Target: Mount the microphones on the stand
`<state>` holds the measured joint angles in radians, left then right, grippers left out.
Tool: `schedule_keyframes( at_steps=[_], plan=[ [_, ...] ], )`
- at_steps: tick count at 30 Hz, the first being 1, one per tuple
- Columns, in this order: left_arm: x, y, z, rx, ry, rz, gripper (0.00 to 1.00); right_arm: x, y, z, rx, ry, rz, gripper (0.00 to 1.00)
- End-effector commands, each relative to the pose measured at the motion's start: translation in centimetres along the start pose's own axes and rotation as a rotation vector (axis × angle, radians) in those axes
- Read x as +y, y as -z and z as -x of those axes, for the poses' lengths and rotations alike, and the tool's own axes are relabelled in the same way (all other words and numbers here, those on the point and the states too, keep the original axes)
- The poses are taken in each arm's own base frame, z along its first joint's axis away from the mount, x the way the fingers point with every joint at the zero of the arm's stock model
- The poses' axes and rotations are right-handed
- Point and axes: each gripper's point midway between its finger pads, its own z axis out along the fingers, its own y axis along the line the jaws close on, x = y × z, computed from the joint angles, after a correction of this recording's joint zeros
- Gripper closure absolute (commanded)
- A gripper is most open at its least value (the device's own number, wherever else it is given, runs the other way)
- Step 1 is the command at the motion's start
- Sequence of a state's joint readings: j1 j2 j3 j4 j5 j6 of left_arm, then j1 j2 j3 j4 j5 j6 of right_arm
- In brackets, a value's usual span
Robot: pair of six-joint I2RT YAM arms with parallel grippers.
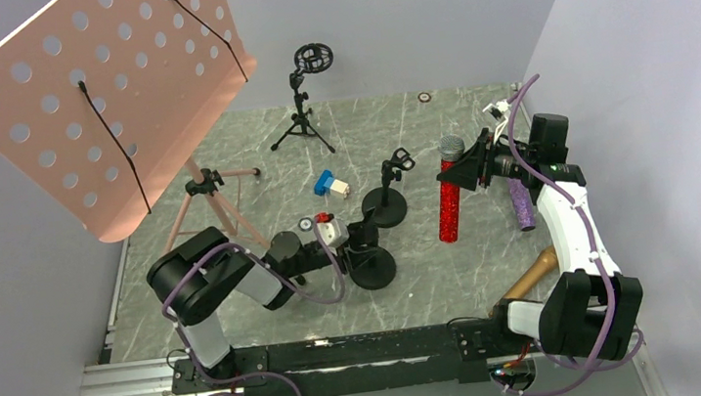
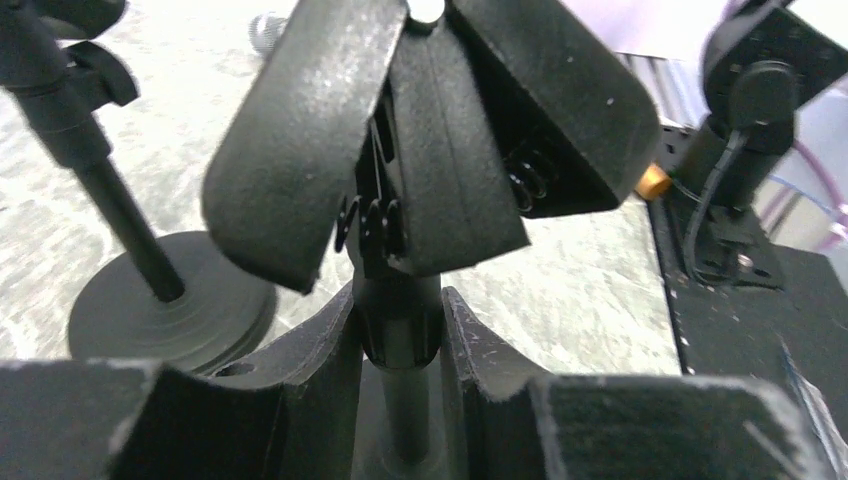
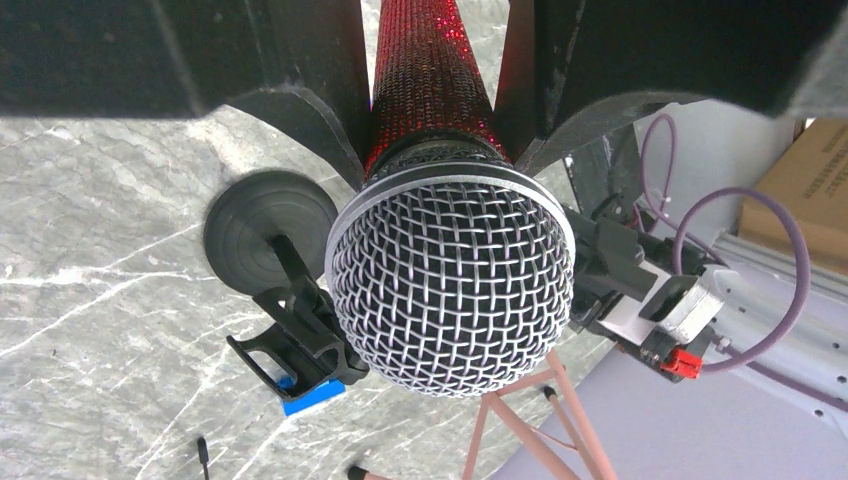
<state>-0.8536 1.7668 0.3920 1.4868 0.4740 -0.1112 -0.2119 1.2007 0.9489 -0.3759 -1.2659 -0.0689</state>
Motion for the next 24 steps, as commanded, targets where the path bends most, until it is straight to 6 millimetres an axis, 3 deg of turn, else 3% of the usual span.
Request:
schedule_keyframes(
  at_steps=[1, 2, 8, 11, 21, 24],
  plan=[
    [-2.9, -0.2, 2.9, -0.051, -0.044, -0.274, 0.93, 0.9, 0.2, 1.8, -0.021, 0.079, 0.033, 0.9],
    [-2.4, -0.2, 2.8, -0.047, -0.047, -0.257, 0.91, 0.9, 0.2, 1.7, -0.02, 0.077, 0.032, 0.9],
    [-0.6, 0.9, 3.5, -0.094, -0.042, -0.131, 0.21, 0.7, 0.2, 1.7, -0.019, 0.073, 0.031, 0.9],
    [-0.5, 2.1, 3.9, -0.127, -0.049, -0.081, 0.03, 0.7, 0.2, 1.7, -0.018, 0.071, 0.031, 0.9],
    [-1.3, 6.3, 4.7, -0.096, -0.04, 0.037, 0.01, 0.4, 0.1, 1.5, -0.015, 0.07, 0.023, 0.9],
    [-1.2, 6.7, 5.0, -0.057, -0.044, 0.108, 0.01, 0.3, 0.1, 1.5, -0.014, 0.069, 0.022, 0.9]
  ],
)
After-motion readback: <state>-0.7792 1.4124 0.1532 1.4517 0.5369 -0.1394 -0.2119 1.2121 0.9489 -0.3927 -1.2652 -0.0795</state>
